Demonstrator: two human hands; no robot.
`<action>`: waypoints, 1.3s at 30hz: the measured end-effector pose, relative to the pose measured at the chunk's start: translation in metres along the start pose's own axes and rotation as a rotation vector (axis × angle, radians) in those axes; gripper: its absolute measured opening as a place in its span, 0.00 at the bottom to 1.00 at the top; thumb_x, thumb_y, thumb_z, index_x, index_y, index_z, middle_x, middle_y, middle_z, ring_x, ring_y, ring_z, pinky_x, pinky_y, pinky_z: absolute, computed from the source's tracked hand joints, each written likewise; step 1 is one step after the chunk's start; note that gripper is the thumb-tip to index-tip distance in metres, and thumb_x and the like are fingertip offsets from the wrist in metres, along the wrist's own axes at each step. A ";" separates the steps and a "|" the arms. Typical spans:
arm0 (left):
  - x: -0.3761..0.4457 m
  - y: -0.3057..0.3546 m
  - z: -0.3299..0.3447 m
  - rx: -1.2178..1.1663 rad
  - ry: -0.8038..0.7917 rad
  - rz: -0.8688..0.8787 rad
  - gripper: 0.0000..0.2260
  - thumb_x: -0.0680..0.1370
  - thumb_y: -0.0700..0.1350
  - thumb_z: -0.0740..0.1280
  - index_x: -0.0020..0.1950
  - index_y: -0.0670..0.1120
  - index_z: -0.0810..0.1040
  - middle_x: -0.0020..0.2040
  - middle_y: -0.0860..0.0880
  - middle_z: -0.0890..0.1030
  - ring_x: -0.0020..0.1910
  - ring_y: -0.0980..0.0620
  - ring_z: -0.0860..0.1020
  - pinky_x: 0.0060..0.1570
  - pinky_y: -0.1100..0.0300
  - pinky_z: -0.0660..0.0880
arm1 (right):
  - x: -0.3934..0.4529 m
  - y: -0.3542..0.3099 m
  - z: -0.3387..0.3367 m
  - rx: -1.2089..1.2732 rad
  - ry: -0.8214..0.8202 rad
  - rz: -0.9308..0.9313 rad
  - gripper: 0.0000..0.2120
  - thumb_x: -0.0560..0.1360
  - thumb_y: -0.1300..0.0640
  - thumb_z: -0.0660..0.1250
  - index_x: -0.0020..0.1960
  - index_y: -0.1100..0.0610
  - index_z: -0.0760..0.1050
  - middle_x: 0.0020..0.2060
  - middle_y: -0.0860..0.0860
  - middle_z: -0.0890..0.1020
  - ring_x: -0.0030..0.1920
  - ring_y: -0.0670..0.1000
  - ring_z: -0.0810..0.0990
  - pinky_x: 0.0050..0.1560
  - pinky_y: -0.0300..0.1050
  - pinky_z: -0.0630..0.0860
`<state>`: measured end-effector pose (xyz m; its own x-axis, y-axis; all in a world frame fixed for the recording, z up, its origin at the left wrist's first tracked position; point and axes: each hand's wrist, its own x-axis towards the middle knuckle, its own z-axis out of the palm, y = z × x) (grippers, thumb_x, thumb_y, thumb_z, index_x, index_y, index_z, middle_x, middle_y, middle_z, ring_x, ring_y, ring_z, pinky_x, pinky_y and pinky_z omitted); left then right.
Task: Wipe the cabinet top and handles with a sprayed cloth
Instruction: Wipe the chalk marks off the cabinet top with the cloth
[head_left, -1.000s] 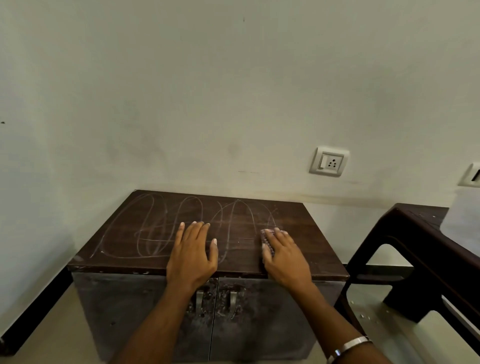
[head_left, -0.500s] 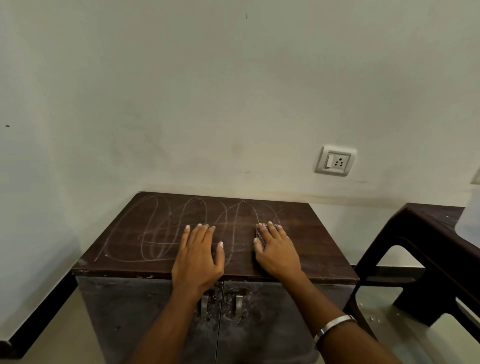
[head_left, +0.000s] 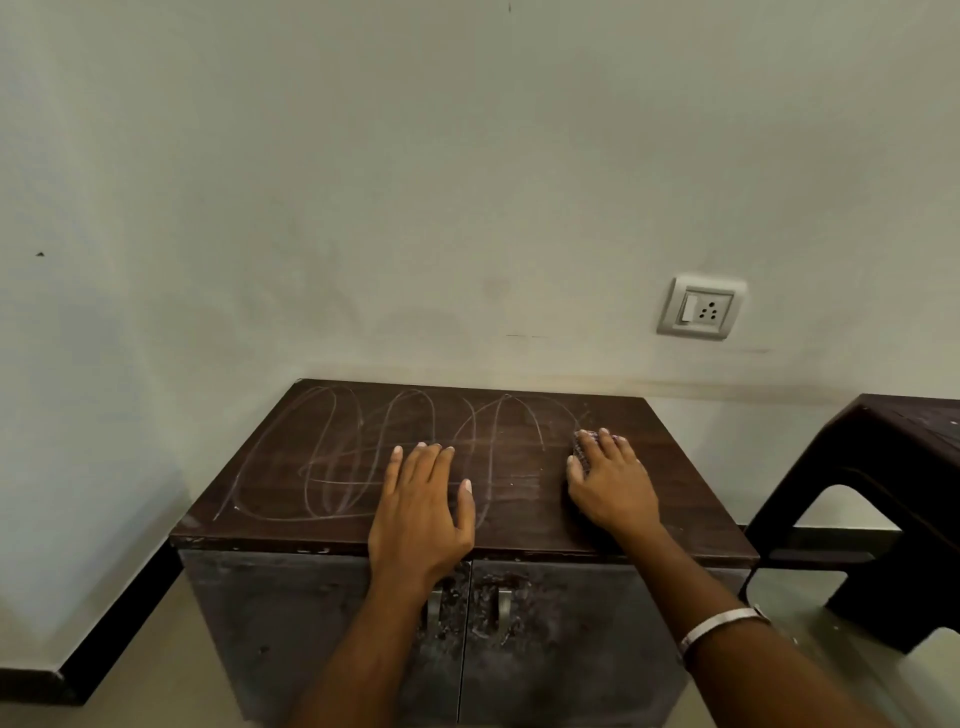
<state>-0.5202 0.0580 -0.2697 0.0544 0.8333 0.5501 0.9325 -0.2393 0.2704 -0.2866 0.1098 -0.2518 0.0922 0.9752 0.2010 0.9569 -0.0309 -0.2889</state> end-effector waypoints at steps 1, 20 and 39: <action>0.000 0.000 0.000 0.000 0.003 0.002 0.27 0.78 0.57 0.49 0.70 0.44 0.70 0.69 0.47 0.73 0.72 0.50 0.65 0.76 0.49 0.51 | 0.002 -0.009 0.003 0.006 -0.009 -0.034 0.27 0.80 0.43 0.50 0.78 0.49 0.55 0.78 0.52 0.56 0.78 0.54 0.51 0.77 0.53 0.51; 0.000 0.000 0.000 0.011 0.003 0.003 0.26 0.78 0.56 0.49 0.70 0.45 0.70 0.69 0.48 0.73 0.72 0.52 0.65 0.76 0.51 0.51 | 0.033 -0.004 0.010 0.002 -0.020 -0.012 0.28 0.80 0.42 0.48 0.78 0.49 0.55 0.78 0.53 0.56 0.78 0.55 0.51 0.77 0.54 0.50; 0.000 0.000 0.001 -0.037 0.010 -0.006 0.26 0.78 0.57 0.49 0.70 0.46 0.71 0.69 0.49 0.73 0.72 0.53 0.65 0.75 0.51 0.53 | 0.066 0.008 0.015 0.021 0.009 0.018 0.27 0.80 0.44 0.49 0.77 0.50 0.57 0.77 0.52 0.58 0.78 0.54 0.52 0.77 0.54 0.52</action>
<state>-0.5200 0.0584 -0.2708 0.0450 0.8299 0.5561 0.9190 -0.2527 0.3027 -0.2767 0.1768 -0.2550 0.1119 0.9725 0.2041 0.9490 -0.0436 -0.3124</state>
